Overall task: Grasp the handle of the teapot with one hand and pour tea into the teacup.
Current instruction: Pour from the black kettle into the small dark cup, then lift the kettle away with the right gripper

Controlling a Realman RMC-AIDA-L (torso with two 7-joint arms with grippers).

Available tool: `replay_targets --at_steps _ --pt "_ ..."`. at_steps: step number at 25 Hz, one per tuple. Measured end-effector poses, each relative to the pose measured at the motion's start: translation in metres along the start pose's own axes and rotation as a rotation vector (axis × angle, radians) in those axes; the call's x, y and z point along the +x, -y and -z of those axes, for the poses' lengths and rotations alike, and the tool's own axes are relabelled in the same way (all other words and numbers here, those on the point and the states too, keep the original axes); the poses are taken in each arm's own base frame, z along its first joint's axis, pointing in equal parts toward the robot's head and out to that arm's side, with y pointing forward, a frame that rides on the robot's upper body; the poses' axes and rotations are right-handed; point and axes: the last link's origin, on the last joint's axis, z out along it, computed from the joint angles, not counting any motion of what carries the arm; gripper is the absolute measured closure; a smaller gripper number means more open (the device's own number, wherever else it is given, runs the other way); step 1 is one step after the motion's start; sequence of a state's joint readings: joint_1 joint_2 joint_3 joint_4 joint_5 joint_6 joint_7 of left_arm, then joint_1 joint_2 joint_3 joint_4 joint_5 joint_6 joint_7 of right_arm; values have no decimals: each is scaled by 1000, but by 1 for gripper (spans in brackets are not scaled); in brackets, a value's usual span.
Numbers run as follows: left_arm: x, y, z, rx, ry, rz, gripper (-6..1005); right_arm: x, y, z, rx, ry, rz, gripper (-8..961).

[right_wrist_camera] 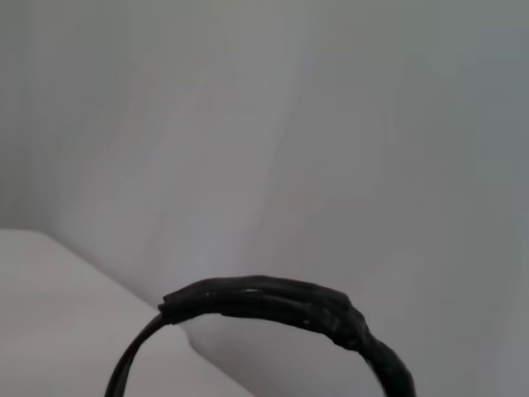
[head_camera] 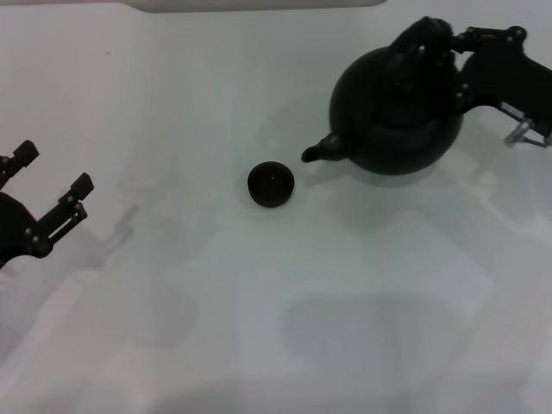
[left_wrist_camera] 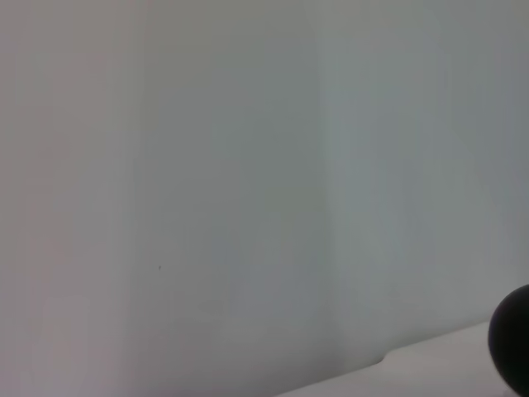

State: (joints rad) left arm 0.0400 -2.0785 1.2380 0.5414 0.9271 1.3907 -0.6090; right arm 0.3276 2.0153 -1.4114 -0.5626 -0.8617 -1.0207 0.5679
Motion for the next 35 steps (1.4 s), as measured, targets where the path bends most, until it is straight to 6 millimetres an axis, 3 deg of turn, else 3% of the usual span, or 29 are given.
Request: replay_targets --at_steps 6,18,35 --pt "0 0 0 -2 -2 0 199 -7 -9 -15 -31 -13 41 847" --pt "-2 -2 1 -1 5 9 199 -11 -5 -24 26 -103 184 847" --pt "2 1 -16 -22 -11 5 200 -18 -13 -17 37 -107 226 847"
